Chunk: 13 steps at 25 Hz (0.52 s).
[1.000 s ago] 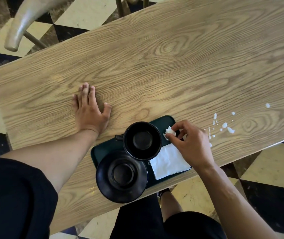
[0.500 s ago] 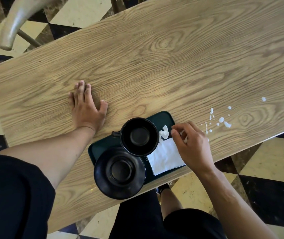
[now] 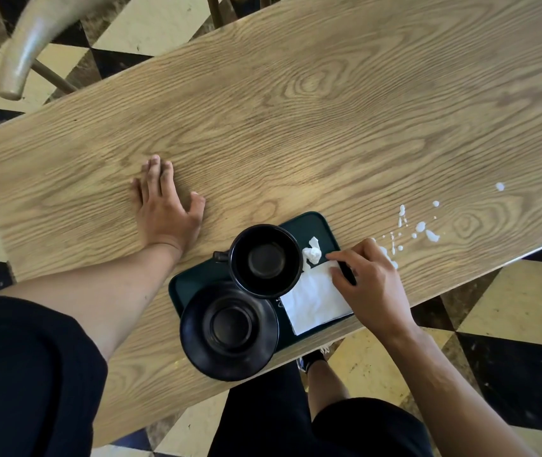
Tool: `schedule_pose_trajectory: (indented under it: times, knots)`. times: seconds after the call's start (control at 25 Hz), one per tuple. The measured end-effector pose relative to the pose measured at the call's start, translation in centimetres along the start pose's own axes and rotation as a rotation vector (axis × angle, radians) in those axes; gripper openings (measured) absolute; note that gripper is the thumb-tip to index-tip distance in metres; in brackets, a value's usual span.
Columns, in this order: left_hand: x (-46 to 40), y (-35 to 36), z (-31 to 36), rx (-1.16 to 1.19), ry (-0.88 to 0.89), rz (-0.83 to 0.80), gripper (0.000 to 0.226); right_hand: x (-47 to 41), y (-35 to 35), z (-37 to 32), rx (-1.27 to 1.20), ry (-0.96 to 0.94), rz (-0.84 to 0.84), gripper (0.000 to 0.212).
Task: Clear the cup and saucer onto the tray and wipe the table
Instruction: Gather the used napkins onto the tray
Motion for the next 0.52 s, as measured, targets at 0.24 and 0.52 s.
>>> schedule_pose_trajectory:
  times: [0.24, 0.52]
  knots:
    - [0.06, -0.13, 0.17, -0.005, 0.0, -0.007, 0.075, -0.21, -0.17, -0.05, -0.038, 0.008, 0.006, 0.012]
    - [-0.03, 0.0, 0.06, -0.011, 0.002, -0.004, 0.075, -0.24, -0.99, -0.14, -0.106, -0.124, -0.055, 0.014]
Point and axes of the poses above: each hand's wrist, its own x-axis away from the middle knuckle, its own y-axis out of the palm, z = x × y, the point moved 3 cm from there along -x, towards the middle knuckle, and after that the axes turned 3 degrees about x, right-handed, at the moved point
